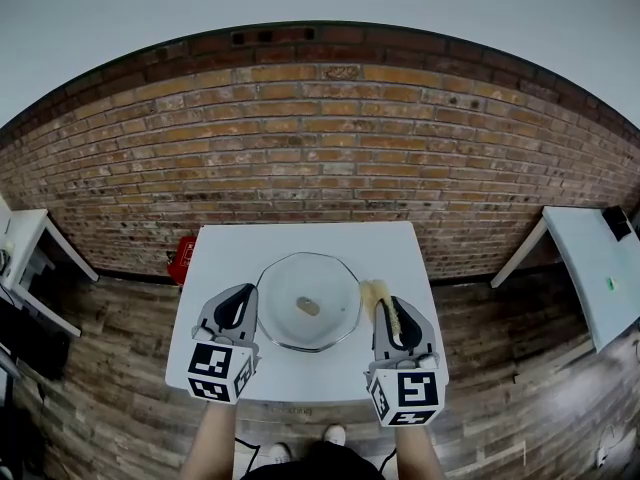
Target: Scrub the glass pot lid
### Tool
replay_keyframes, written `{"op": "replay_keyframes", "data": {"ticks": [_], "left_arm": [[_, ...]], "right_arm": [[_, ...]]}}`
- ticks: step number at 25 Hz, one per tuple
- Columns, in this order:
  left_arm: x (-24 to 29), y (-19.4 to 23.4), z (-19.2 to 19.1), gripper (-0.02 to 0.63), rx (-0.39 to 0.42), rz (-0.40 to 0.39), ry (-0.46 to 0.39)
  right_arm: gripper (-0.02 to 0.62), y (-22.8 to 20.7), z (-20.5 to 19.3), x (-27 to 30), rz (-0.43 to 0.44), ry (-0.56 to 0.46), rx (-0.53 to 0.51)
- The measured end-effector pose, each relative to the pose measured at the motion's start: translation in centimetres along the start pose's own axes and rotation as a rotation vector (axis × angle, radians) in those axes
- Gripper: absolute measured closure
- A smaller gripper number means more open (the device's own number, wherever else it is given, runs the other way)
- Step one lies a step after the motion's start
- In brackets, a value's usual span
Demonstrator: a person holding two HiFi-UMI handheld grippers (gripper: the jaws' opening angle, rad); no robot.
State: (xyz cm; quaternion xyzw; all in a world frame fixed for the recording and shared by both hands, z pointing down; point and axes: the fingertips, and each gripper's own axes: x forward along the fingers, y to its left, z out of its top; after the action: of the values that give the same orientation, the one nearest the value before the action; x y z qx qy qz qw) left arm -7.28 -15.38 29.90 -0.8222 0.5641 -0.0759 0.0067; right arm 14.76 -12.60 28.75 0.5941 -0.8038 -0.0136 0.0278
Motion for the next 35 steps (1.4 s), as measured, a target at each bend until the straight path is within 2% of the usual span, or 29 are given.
{"op": "replay_keyframes", "data": {"ticks": [6, 11, 23, 35], "left_arm": [[1.4, -0.6, 0.0, 0.595, 0.011, 0.011, 0.016], [1.9, 0.5, -0.8, 0.595, 0.0, 0.01, 0.032], [2.7, 3.9, -6.5, 0.595, -0.068, -0.013, 0.113], [5.4, 5.3, -11.0, 0.595, -0.114, -0.026, 0.188]], "right_arm": [[0.537, -1.5, -0.4, 1.3, 0.022, 0.006, 0.01], [0.537, -1.0, -1.3, 2.5, 0.028, 0.03, 0.016], [0.537, 1.2, -5.8, 5.1, 0.008, 0.114, 0.033], [0.537, 1.0, -9.6, 8.1, 0.001, 0.179, 0.051]]}}
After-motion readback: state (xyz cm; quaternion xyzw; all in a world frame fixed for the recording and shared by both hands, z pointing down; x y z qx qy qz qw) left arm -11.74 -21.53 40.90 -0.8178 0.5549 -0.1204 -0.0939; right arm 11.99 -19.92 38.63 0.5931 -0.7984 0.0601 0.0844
